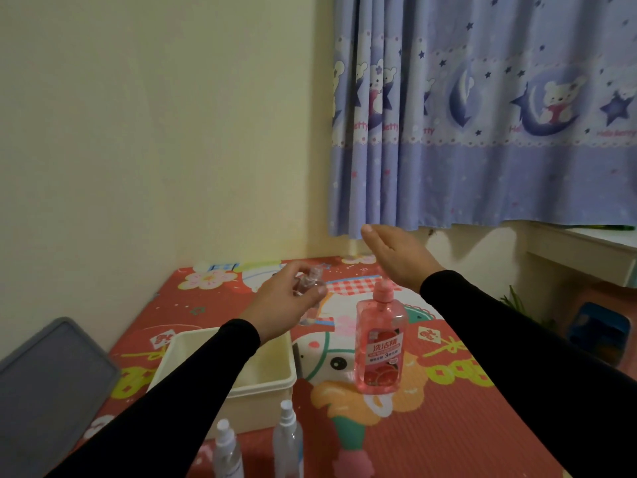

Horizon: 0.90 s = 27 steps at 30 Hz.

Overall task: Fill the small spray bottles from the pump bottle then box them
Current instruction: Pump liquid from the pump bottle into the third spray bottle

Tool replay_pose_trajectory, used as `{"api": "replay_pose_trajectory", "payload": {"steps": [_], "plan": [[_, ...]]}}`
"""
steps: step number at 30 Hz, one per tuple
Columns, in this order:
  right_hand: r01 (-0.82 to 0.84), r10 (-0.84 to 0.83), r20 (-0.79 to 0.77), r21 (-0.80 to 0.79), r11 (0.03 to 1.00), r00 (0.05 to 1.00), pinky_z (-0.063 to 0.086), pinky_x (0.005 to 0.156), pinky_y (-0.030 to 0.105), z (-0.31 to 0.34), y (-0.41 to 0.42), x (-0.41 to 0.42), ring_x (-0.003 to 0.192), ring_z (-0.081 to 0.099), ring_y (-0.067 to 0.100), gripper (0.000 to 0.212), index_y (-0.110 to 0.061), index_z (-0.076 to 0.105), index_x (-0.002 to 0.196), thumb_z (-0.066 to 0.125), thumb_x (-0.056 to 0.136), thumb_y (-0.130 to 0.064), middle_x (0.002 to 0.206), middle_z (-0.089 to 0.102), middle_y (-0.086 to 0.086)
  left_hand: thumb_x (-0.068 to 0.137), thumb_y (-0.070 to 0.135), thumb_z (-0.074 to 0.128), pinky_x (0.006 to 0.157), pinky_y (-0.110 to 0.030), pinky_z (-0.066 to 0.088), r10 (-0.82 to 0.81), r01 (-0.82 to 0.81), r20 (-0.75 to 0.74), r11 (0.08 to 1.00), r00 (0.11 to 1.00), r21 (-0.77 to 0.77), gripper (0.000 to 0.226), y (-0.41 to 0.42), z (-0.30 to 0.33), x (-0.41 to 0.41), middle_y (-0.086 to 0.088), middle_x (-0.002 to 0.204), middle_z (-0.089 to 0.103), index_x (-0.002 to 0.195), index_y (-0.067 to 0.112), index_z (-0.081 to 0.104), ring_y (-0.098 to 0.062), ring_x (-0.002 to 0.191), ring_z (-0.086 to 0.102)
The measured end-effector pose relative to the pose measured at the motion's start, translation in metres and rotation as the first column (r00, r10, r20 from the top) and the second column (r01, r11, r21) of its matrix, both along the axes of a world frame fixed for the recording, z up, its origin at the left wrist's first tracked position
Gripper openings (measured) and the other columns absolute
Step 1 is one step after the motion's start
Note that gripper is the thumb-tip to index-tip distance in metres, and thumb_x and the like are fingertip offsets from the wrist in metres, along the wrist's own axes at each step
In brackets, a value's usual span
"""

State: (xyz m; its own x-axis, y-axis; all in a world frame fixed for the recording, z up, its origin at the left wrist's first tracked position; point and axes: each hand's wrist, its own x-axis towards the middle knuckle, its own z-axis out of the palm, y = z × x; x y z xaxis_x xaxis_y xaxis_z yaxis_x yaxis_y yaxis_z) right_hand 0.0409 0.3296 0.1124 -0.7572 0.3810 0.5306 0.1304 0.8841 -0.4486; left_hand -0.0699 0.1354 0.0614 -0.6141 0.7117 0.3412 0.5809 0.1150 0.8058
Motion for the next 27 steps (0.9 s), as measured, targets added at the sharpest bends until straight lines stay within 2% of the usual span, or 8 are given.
{"api": "replay_pose_trajectory", "payload": {"steps": [2, 4, 7, 10, 12, 18, 22, 27], "plan": [[-0.022, 0.023, -0.006, 0.019, 1.0, 1.0, 0.038, 0.09, 0.028, 0.0, -0.012, 0.007, 0.114, 0.055, 0.021, 0.05, -0.015, 0.062, 0.12, 0.027, 0.103, -0.046, 0.12, 0.064, 0.004, 0.091, 0.033, 0.063, 0.063, -0.023, 0.056, 0.016, -0.016, 0.005, 1.0, 1.0, 0.02, 0.02, -0.017, 0.003, 0.004, 0.001, 0.1, 0.071, 0.108, 0.031, 0.053, -0.012, 0.088, 0.069], [-0.042, 0.042, -0.005, 0.038, 0.998, 0.999, 0.039, 0.094, 0.031, -0.002, -0.024, 0.012, 0.117, 0.055, 0.021, 0.052, -0.015, 0.061, 0.122, 0.027, 0.102, -0.048, 0.125, 0.063, 0.004, 0.093, 0.029, 0.063, 0.057, -0.016, 0.052, 0.028, -0.03, 0.038, 0.998, 0.999, 0.05, 0.021, -0.033, 0.005, 0.008, -0.001, 0.103, 0.071, 0.111, 0.027, 0.053, -0.012, 0.09, 0.068], [-0.056, 0.056, 0.008, 0.033, 0.998, 0.998, 0.044, 0.093, 0.038, -0.011, -0.045, 0.017, 0.109, 0.058, 0.023, 0.052, -0.013, 0.063, 0.114, 0.028, 0.101, -0.048, 0.115, 0.066, 0.006, 0.09, 0.037, 0.065, 0.079, -0.03, 0.054, 0.074, -0.076, 0.028, 0.996, 0.997, 0.044, 0.03, -0.059, 0.003, 0.008, 0.003, 0.11, 0.069, 0.116, 0.029, 0.053, -0.013, 0.097, 0.067], [-0.083, 0.082, 0.029, 0.04, 0.996, 0.996, 0.039, 0.1, 0.032, -0.023, -0.068, 0.021, 0.121, 0.053, 0.02, 0.052, -0.016, 0.058, 0.129, 0.03, 0.101, -0.05, 0.131, 0.061, 0.004, 0.085, 0.045, 0.067, 0.094, -0.044, 0.051, 0.125, -0.127, 0.039, 0.991, 0.991, 0.05, 0.038, -0.09, -0.002, 0.008, 0.005, 0.11, 0.07, 0.117, 0.028, 0.056, -0.015, 0.101, 0.066], [-0.115, 0.113, 0.036, 0.047, 0.992, 0.993, 0.037, 0.1, 0.029, -0.031, -0.083, 0.023, 0.123, 0.052, 0.017, 0.053, -0.017, 0.056, 0.132, 0.031, 0.1, -0.051, 0.135, 0.059, 0.001, 0.082, 0.048, 0.066, 0.095, -0.045, 0.05, 0.15, -0.152, 0.033, 0.987, 0.988, 0.06, 0.039, -0.106, -0.008, 0.008, 0.005, 0.108, 0.07, 0.115, 0.028, 0.057, -0.016, 0.102, 0.066], [-0.244, 0.24, 0.068, 0.053, 0.968, 0.968, 0.032, 0.099, 0.021, -0.047, -0.135, 0.022, 0.13, 0.045, 0.011, 0.051, -0.02, 0.053, 0.136, 0.034, 0.1, -0.05, 0.14, 0.054, -0.004, 0.092, 0.029, 0.064, 0.087, -0.031, 0.049, 0.228, -0.229, 0.013, 0.971, 0.973, 0.066, 0.023, -0.158, -0.023, 0.007, 0.004, 0.105, 0.07, 0.113, 0.023, 0.06, -0.012, 0.098, 0.066], [-0.354, 0.347, 0.081, 0.106, 0.929, 0.934, 0.034, 0.105, 0.026, -0.062, -0.172, 0.016, 0.13, 0.046, 0.012, 0.052, -0.022, 0.053, 0.136, 0.039, 0.097, -0.053, 0.139, 0.054, -0.003, 0.092, 0.028, 0.063, 0.097, -0.039, 0.048, 0.285, -0.289, 0.051, 0.953, 0.957, 0.087, 0.026, -0.192, -0.032, 0.009, 0.004, 0.112, 0.068, 0.117, 0.022, 0.059, -0.014, 0.105, 0.064], [-0.531, 0.51, 0.148, 0.198, 0.824, 0.847, 0.041, 0.1, 0.028, -0.085, -0.224, 0.011, 0.12, 0.053, 0.015, 0.046, -0.02, 0.056, 0.132, 0.05, 0.095, -0.047, 0.131, 0.059, 0.0, 0.09, 0.028, 0.067, 0.097, -0.042, 0.05, 0.347, -0.359, 0.115, 0.927, 0.931, 0.109, 0.028, -0.222, -0.042, 0.008, 0.002, 0.113, 0.068, 0.116, 0.023, 0.059, -0.017, 0.107, 0.064]]}}
